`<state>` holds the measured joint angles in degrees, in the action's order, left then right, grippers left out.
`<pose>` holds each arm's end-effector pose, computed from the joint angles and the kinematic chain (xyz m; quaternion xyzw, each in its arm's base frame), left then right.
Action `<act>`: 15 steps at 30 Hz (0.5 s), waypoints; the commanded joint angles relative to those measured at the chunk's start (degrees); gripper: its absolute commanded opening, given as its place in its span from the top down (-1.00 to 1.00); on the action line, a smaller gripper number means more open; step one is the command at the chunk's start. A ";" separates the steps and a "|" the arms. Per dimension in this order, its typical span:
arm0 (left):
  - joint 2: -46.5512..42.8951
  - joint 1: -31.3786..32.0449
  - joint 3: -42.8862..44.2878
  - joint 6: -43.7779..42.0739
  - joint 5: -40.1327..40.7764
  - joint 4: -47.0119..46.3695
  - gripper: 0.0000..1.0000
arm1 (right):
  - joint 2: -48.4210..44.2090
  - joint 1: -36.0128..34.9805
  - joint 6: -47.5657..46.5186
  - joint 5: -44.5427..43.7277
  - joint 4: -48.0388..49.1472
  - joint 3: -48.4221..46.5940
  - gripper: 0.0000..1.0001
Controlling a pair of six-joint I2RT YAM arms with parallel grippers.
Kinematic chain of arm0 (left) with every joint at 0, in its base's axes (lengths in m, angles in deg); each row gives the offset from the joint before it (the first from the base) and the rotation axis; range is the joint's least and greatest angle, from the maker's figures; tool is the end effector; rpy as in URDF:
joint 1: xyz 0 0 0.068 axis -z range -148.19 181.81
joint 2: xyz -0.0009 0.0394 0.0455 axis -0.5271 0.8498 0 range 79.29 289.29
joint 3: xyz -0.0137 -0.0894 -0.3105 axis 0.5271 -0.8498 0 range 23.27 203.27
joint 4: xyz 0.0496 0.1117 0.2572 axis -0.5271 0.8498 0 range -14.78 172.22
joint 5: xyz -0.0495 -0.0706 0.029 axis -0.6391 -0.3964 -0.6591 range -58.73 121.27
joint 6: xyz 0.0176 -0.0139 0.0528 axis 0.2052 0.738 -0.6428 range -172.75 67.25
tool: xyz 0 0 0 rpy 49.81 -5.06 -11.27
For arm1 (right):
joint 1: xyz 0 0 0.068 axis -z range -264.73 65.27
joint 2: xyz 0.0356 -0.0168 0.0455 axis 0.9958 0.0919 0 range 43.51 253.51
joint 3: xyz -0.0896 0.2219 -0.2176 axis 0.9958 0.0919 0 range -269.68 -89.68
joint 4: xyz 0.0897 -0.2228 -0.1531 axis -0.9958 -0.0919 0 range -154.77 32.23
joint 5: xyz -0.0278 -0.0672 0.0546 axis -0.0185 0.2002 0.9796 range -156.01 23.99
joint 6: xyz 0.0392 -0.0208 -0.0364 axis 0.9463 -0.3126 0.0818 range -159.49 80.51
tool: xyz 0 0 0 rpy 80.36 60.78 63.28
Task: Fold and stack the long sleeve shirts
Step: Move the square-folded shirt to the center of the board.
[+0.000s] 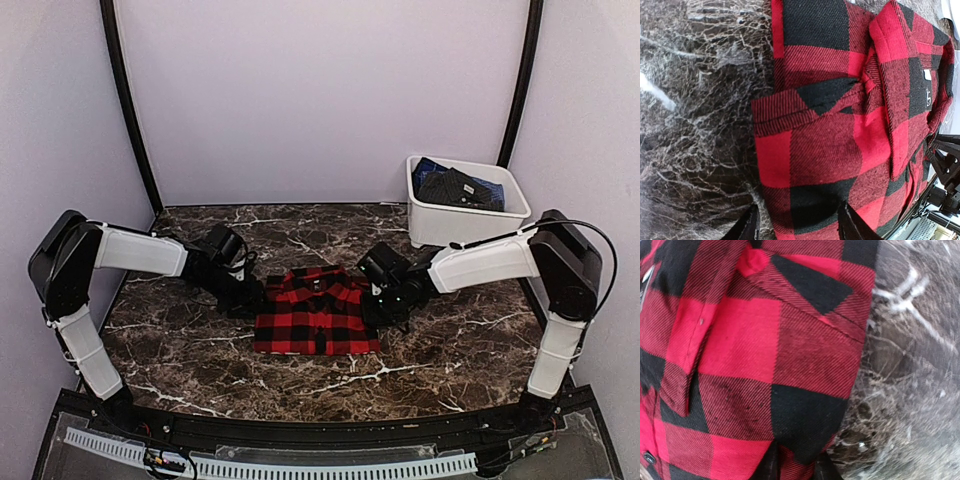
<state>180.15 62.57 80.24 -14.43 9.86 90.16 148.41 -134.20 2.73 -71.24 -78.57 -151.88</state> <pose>0.3133 -0.2037 0.1843 -0.0126 0.9477 -0.2970 0.1159 0.2570 0.2950 0.1776 -0.0510 0.9711 0.1333 0.1914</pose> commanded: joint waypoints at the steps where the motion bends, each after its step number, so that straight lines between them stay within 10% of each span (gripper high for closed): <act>1: -2.47 0.26 1.47 -0.92 1.13 1.48 -0.03 | 0.79 -0.62 2.40 -2.39 -2.82 0.01 0.89; 15: -3.41 0.26 2.62 -1.36 -0.86 1.77 -0.02 | -17.16 9.97 5.52 -6.68 -15.46 15.03 1.00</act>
<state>179.55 62.57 81.49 -14.88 9.82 90.35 136.37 -128.06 6.53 -75.40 -85.87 -140.51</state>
